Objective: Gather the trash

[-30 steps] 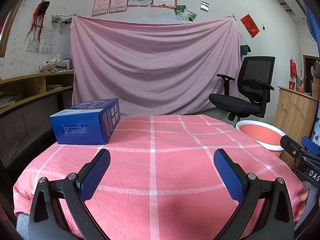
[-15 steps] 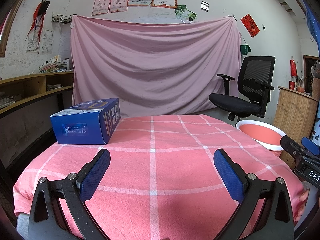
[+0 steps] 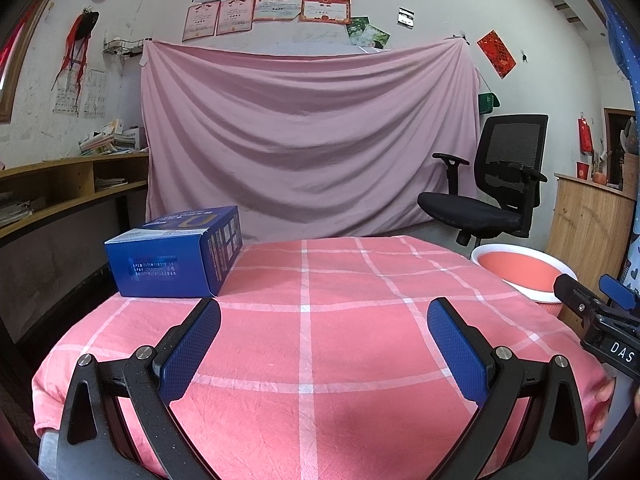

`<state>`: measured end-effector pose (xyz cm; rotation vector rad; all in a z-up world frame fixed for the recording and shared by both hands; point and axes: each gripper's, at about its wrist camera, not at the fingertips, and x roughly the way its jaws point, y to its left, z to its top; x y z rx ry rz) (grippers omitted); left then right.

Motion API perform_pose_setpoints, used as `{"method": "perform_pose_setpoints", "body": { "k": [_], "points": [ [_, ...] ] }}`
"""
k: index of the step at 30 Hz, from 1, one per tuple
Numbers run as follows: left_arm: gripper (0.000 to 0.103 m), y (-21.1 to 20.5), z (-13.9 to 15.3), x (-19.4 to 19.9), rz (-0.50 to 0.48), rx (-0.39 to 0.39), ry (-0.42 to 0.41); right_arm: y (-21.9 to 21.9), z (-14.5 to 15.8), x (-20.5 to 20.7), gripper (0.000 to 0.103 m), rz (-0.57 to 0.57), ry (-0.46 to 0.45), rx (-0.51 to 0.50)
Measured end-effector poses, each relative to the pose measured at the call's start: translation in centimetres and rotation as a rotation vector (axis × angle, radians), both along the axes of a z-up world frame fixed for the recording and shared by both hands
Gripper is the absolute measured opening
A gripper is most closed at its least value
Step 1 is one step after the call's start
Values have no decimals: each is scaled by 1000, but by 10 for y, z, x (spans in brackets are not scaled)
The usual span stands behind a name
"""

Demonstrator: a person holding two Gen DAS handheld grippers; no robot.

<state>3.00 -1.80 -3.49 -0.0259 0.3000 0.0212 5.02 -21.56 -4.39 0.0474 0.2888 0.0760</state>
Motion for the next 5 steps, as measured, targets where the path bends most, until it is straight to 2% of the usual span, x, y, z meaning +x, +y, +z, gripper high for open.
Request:
{"method": "perform_pose_setpoints", "body": {
  "k": [5],
  "points": [
    [101, 0, 0, 0, 6, -4, 2, 1, -3, 1, 103, 3, 3, 0]
  ]
}}
